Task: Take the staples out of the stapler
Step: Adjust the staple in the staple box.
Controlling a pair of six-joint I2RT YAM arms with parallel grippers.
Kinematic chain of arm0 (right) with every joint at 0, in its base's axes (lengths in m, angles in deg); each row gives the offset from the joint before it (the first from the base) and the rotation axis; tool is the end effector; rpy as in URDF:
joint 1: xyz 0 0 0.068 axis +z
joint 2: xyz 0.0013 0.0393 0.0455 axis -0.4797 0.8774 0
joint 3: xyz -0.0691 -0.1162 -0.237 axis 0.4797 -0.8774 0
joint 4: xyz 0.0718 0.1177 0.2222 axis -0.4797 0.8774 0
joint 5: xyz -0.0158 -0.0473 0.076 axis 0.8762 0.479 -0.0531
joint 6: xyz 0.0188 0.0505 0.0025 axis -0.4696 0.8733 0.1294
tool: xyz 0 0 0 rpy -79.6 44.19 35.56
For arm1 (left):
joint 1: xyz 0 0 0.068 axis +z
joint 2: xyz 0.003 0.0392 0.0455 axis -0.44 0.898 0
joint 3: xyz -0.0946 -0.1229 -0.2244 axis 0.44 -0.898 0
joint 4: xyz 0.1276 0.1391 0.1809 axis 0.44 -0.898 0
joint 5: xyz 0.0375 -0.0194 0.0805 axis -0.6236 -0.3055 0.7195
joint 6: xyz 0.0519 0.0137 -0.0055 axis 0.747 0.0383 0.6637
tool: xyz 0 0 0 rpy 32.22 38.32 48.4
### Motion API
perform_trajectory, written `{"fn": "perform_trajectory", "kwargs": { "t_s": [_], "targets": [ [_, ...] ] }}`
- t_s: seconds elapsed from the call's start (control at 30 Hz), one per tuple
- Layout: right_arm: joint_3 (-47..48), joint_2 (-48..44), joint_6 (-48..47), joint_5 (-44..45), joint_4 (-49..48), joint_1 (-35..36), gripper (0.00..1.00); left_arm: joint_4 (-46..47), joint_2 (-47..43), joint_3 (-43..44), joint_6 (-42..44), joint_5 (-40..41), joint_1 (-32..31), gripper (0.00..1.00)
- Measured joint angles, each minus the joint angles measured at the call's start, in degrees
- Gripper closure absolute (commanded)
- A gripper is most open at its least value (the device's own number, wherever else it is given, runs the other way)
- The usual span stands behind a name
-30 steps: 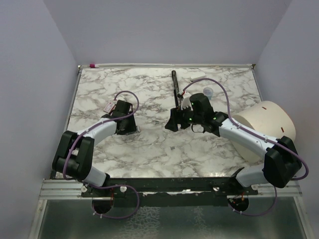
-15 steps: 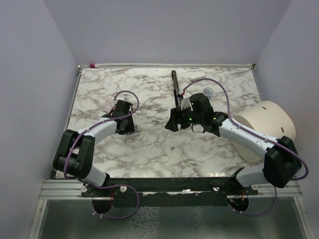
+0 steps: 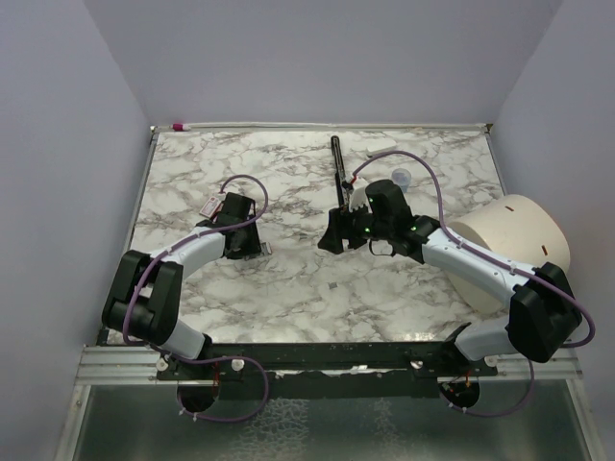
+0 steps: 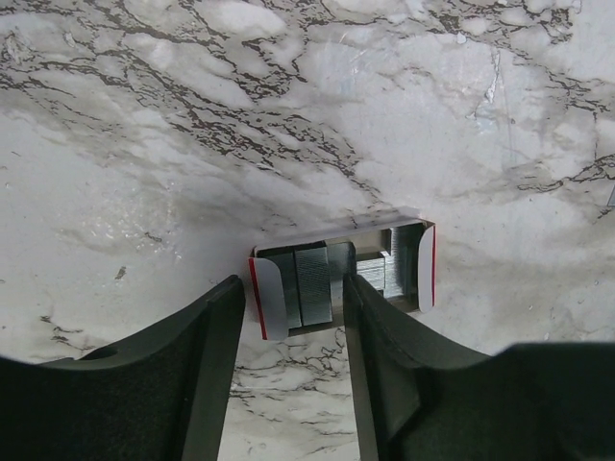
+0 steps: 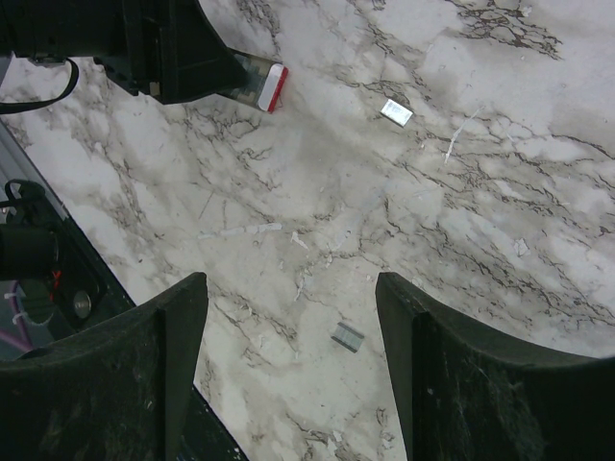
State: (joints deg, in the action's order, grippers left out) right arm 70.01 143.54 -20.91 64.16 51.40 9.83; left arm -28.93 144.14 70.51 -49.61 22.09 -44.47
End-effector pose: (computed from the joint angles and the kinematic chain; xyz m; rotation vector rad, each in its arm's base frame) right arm 0.2315 0.1984 0.2554 -0.5469 2.2913 0.8966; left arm 0.2680 -0.0858 0.1657 -0.3282 2.5804 -0.2057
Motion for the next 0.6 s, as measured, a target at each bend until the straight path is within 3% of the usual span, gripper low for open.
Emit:
{"fn": "perform_trajectory", "kwargs": {
  "t_s": [0.43, 0.6],
  "targets": [
    [0.0, 0.0, 0.0, 0.0, 0.0, 0.0, 0.30, -0.6, -2.5, 0.0, 0.3, 0.0, 0.0, 0.48],
    [0.0, 0.0, 0.0, 0.0, 0.0, 0.0, 0.30, -0.7, -2.5, 0.0, 0.5, 0.0, 0.0, 0.39]
  ]
}}
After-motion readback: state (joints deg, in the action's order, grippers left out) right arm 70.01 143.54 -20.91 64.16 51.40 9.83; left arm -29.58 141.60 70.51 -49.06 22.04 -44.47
